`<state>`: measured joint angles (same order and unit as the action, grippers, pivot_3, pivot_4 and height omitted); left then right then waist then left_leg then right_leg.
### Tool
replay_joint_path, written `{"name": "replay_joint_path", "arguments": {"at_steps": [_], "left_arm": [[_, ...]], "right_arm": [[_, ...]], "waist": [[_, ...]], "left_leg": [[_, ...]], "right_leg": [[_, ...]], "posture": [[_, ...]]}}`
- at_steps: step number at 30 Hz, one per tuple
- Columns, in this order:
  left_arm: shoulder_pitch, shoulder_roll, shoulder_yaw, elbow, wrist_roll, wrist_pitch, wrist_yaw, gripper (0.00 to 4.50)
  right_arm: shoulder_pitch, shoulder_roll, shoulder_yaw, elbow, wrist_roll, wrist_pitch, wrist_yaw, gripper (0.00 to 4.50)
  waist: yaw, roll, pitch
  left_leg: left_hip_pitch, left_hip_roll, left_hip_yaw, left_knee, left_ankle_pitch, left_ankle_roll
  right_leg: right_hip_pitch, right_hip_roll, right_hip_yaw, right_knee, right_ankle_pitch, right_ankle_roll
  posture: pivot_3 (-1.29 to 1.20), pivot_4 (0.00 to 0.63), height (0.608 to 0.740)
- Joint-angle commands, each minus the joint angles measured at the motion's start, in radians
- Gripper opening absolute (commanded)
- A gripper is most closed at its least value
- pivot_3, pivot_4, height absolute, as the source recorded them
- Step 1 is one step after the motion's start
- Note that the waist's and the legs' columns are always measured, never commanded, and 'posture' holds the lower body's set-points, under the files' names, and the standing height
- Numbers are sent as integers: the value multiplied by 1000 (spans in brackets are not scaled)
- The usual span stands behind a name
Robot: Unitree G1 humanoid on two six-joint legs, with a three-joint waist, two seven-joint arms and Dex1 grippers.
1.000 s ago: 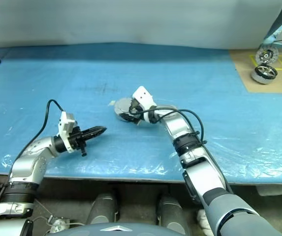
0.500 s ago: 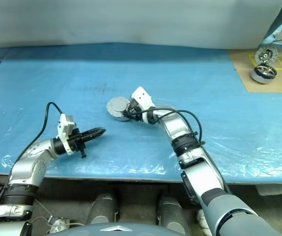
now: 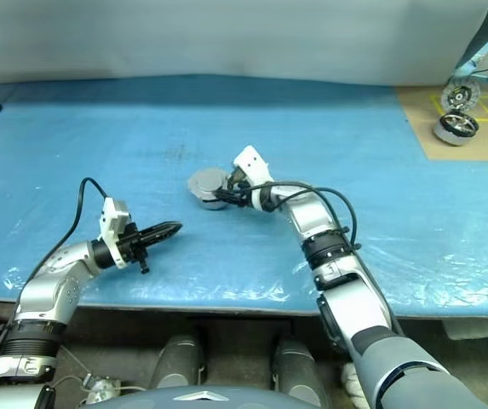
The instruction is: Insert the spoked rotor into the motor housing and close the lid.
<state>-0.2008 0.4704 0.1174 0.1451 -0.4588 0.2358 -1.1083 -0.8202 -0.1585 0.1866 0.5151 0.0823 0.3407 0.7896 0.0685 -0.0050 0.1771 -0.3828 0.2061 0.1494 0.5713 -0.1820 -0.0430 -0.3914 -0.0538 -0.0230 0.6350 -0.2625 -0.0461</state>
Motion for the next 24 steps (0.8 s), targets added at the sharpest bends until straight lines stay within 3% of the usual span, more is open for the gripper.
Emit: {"name": "replay_joint_path", "arguments": {"at_steps": [1,2,6,24], "left_arm": [[-17,7,6,-6,-11,-19,-7,37],[-20,7,6,-2,-11,-21,-7,37],[-25,6,7,9,-8,-28,-7,37],[-10,4,-9,-16,1,-35,11,37]], "right_arm": [[-31,2,-14,-60,19,-10,6,4198],[-33,5,-10,-65,19,-9,11,4470],[-52,31,-3,-55,15,-11,11,4470],[-163,138,37,328,-126,-247,-115,4470]], "waist": [[0,0,0],[0,0,0],[-1,0,0],[-1,0,0]], "left_leg": [[0,0,0,0,0,0],[0,0,0,0,0,0],[0,0,0,1,0,0],[-2,0,1,1,0,0]], "right_leg": [[0,0,0,0,0,0],[0,0,0,1,0,-1],[0,0,1,1,-1,-2],[-4,0,1,3,-2,-3]], "posture": [[0,150,740],[0,150,740],[0,150,740],[0,150,740]]}}
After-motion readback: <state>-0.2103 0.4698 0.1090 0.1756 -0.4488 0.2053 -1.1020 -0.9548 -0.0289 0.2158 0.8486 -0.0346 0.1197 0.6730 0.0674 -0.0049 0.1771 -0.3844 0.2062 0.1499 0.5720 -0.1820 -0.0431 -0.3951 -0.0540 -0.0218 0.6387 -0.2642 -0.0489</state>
